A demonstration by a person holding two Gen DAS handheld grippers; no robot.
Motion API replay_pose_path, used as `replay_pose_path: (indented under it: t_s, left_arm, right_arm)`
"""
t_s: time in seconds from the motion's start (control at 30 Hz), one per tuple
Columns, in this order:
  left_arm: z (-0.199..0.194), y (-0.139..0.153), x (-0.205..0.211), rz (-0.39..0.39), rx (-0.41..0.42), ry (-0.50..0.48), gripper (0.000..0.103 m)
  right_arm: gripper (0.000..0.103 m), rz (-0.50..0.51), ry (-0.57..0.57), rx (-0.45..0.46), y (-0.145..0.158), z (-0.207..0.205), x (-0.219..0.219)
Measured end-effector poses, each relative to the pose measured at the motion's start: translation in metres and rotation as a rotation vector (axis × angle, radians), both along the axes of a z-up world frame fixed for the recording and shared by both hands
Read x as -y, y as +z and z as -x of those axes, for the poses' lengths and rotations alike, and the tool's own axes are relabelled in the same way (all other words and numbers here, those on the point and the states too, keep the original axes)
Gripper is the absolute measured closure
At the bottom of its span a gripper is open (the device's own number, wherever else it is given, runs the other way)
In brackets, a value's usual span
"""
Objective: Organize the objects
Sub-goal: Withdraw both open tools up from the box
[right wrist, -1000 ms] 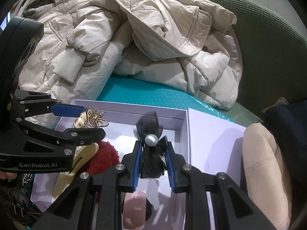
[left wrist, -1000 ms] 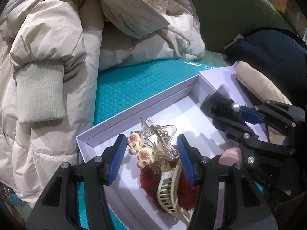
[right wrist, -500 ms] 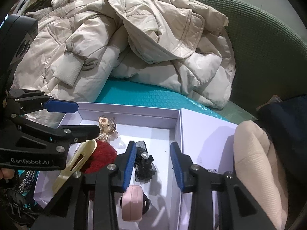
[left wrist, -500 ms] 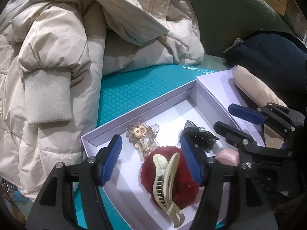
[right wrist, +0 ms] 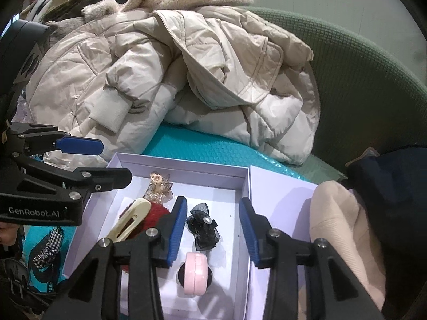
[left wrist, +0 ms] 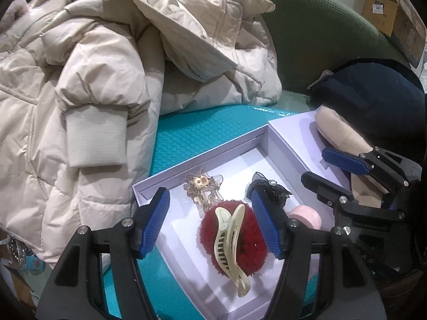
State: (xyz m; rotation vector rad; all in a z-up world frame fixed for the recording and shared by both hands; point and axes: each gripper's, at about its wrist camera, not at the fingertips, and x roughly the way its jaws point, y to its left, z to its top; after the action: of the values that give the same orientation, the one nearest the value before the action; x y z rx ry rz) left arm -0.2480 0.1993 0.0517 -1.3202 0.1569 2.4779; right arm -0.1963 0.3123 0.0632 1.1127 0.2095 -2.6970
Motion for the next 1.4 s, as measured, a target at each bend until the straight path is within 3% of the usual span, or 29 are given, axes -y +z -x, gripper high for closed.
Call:
replay_pose_path:
  t_s: [0.53, 1.4]
  left_arm:
    - [-0.049, 0.039, 0.023, -0.022, -0.057, 0.044, 0.04]
    - [-0.152, 0.017, 0.061, -0.033, -0.016, 0.099, 0.04]
  right_arm:
    - [0.059, -0.036, 0.01, -0.064, 0.035, -0.044, 0.015]
    - [0.059, -0.015, 0.142, 0.005, 0.006, -0.117, 0.061]
